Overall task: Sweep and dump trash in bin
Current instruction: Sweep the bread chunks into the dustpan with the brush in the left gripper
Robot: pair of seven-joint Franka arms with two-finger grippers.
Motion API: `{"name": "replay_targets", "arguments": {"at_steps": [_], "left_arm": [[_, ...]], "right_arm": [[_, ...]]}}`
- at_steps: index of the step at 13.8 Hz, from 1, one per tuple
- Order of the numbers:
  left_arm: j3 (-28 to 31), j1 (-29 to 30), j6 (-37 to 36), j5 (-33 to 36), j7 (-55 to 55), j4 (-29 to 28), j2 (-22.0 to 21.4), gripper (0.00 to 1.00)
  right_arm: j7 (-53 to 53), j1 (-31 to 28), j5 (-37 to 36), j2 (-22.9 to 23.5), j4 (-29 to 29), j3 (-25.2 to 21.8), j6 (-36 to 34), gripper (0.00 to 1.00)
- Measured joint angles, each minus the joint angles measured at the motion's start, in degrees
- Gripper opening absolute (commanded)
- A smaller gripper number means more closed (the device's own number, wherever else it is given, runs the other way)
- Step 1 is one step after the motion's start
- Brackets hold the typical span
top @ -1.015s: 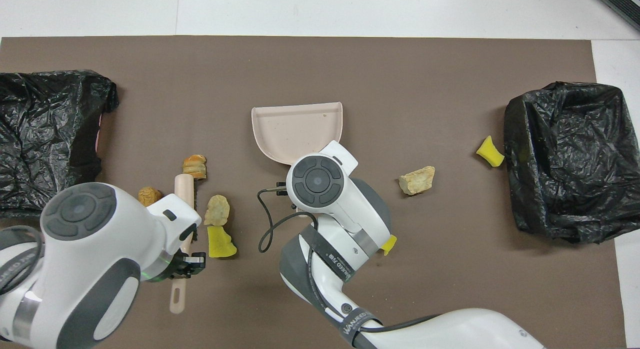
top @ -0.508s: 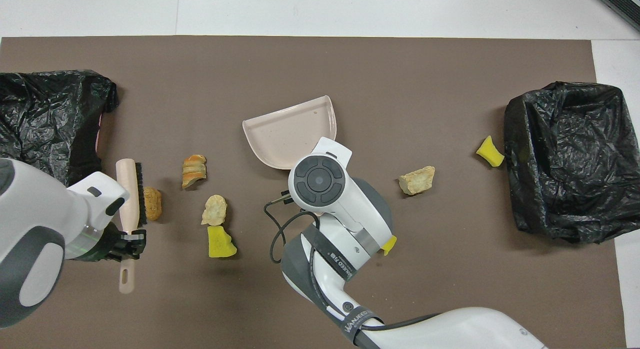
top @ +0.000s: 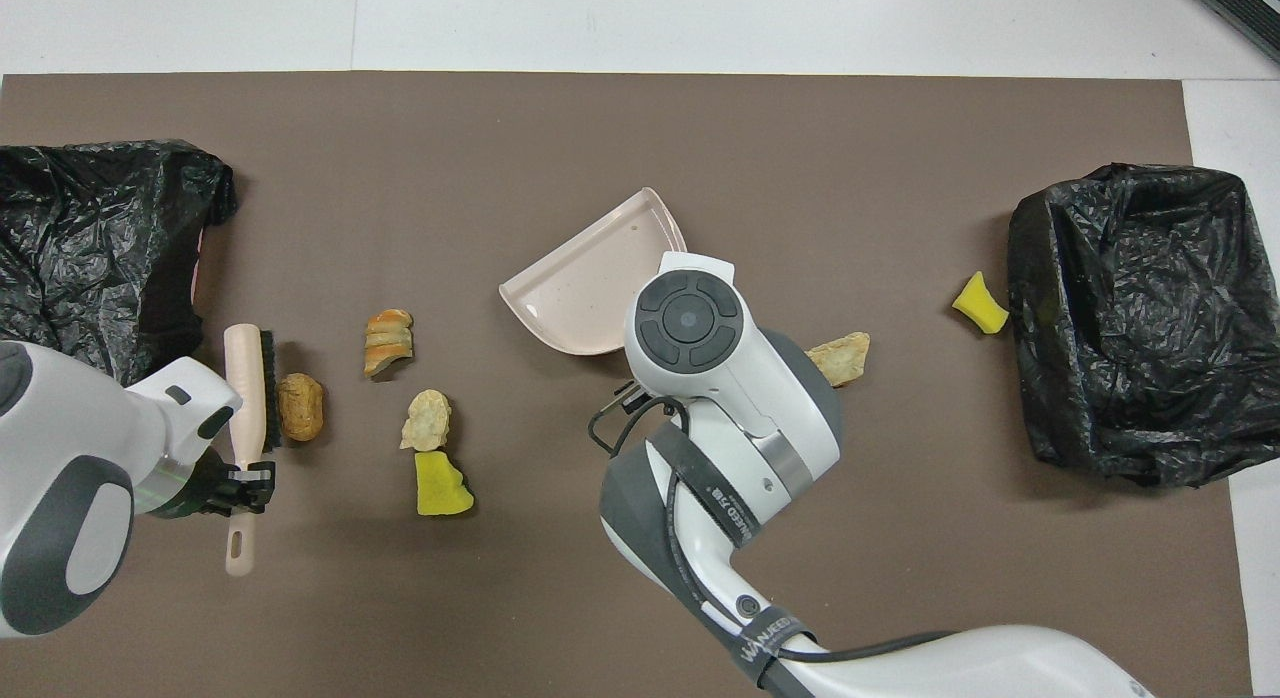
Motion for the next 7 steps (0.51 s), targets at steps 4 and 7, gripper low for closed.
{"name": "replay_targets", "arguments": {"at_steps": [4, 7], "left_arm": [[-0.7, -3.1, 4.3, 0.0, 0.9, -0.3, 3.4, 0.00], [-1.0, -7.1, 4.3, 0.0, 2.9, -0.3, 3.5, 0.00]], "right_arm": [[-16.6, -1.3, -0.1, -2.4, -0.2, 0.0, -5.8, 0.00], [-30.2, -2.3, -0.4, -2.5, -1.8, 0.0, -6.0, 0.00]]}}
